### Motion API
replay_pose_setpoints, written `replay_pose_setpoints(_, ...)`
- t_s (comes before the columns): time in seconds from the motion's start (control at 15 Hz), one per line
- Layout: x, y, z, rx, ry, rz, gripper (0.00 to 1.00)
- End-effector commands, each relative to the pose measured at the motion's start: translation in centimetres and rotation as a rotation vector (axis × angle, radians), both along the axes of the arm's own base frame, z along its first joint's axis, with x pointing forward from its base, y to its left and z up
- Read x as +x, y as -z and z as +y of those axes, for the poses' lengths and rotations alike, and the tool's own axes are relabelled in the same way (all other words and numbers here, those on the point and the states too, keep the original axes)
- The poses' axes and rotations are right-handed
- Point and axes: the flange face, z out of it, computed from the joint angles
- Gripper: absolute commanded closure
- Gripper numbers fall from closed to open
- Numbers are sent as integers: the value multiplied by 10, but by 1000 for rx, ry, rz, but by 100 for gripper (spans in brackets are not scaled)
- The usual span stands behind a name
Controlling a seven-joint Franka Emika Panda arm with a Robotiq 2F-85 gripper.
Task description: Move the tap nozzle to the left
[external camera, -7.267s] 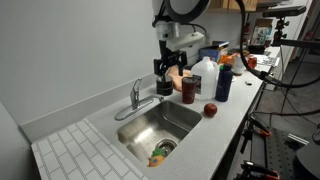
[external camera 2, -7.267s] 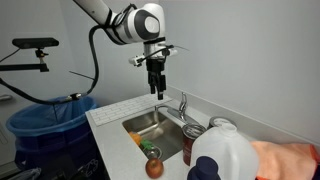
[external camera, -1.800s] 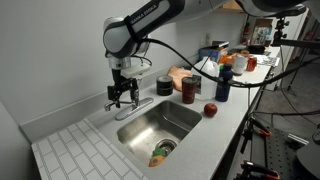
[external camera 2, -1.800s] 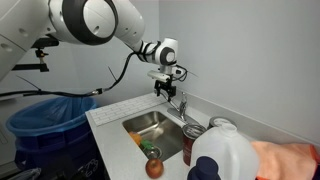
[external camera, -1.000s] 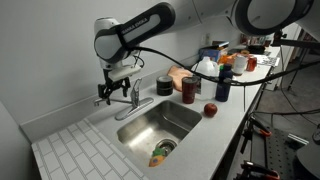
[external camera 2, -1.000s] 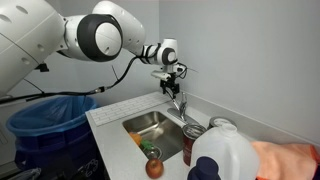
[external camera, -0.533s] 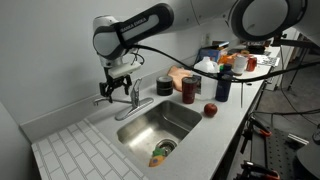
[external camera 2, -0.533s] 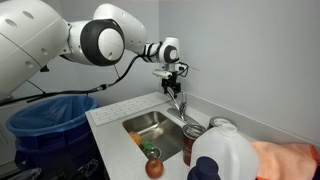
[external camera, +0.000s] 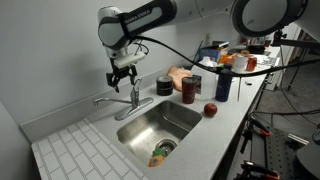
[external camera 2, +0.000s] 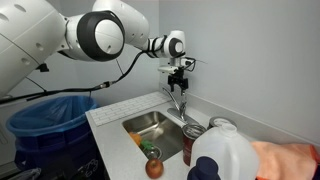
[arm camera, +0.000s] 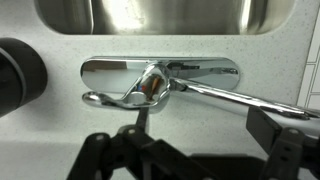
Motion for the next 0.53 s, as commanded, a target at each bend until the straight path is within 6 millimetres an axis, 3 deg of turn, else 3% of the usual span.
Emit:
replay_pose_setpoints(0.0, 4, -22, -18, -15, 21, -48, 0)
replay_pose_setpoints(0.47, 0, -25, -36, 26, 47, -46, 0)
